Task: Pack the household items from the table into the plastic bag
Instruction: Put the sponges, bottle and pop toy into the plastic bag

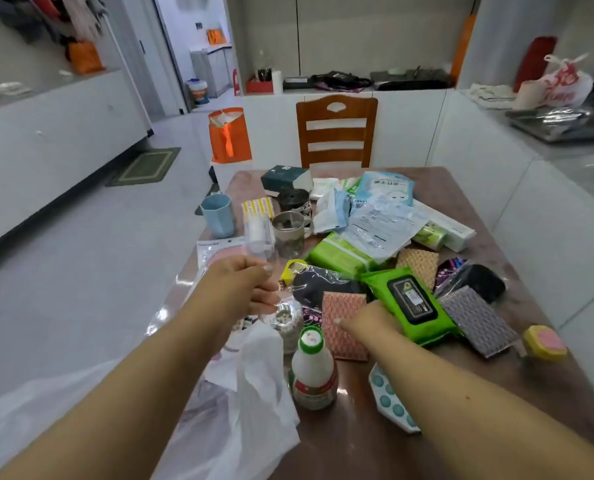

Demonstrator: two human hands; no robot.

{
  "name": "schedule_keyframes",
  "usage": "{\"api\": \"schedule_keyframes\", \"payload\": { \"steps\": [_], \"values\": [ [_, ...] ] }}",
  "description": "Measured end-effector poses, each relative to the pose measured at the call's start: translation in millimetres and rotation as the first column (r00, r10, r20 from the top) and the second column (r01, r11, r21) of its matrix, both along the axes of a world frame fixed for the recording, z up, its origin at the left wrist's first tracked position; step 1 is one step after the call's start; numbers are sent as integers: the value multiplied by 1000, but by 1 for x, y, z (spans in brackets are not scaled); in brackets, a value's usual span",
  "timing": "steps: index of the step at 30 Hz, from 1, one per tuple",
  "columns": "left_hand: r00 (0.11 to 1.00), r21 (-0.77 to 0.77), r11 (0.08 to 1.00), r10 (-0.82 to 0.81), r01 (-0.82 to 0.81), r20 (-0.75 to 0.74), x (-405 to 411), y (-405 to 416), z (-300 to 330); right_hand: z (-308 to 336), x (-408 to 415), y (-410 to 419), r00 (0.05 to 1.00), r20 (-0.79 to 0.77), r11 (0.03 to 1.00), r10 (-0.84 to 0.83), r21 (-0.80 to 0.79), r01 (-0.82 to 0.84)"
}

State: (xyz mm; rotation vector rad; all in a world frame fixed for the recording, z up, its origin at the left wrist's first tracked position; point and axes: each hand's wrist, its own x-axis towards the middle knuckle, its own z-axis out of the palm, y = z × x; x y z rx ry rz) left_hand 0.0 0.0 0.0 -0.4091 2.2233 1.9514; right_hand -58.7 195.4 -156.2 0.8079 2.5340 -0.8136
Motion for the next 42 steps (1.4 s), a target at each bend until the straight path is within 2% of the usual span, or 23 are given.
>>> {"api": "schedule_keyframes", "payload": {
  "steps": [3, 7, 11, 14, 17, 20, 23, 25, 27, 29, 32, 36, 38, 40, 42],
  "values": [
    [999, 8, 1000, 16, -16, 46, -11, -8, -3, -6, -1, -5, 997, -44, 998, -63, 12, 63],
    [989, -12, 994, 110, -110, 101, -30, -35, -8, -4, -13, -1, 998, -40, 998, 42, 56, -40],
    [966, -98, 971, 228, -216, 126, -54, -77, -25, -12, -14, -14, 1000, 15, 999, 9, -39, -9],
    [947, -205, 949, 274, -238, 170, -64, -105, -46, -20, -19, -19, 1000, 27, 998, 0, -69, 2],
    [943, -361, 921, 241, -148, 230, -65, -125, -67, 3, -24, -11, 999, -33, 986, -12, -165, 6],
    [931, -531, 847, 208, -17, 301, -65, -135, -82, 44, -43, -7, 983, -183, 966, -26, -257, -22],
    [904, -576, 807, 143, 129, 403, -68, -138, -100, 92, -63, -39, 946, -273, 941, 177, -235, -244],
    [872, -565, 797, 104, 215, 479, -72, -138, -111, 104, -76, -75, 871, -247, 861, 424, -187, -472],
    [840, -557, 777, 69, 293, 538, -75, -135, -115, 104, -87, -108, 750, -168, 743, 640, -114, -659],
    [810, -541, 766, 46, 346, 584, -80, -135, -120, 93, -97, -133, 654, -93, 650, 751, -75, -756],
    [775, -477, 812, 49, 337, 630, -85, -131, -125, 80, -106, -156, 551, -11, 551, 834, -35, -834],
    [734, -412, 846, 38, 337, 678, -87, -128, -130, 59, -108, -166, 505, 47, 506, 862, -15, -862],
    [725, -315, 901, 0, 299, 689, -88, -130, -134, 51, -108, -164, 518, 42, 519, 854, -30, -854],
    [730, -259, 942, 21, 214, 683, -90, -134, -136, 50, -109, -159, 565, -11, 561, 825, -109, -821],
    [784, -196, 971, 18, 133, 621, -94, -138, -122, 54, -110, -154, 636, -93, 594, 766, -276, -756]
  ]
}}
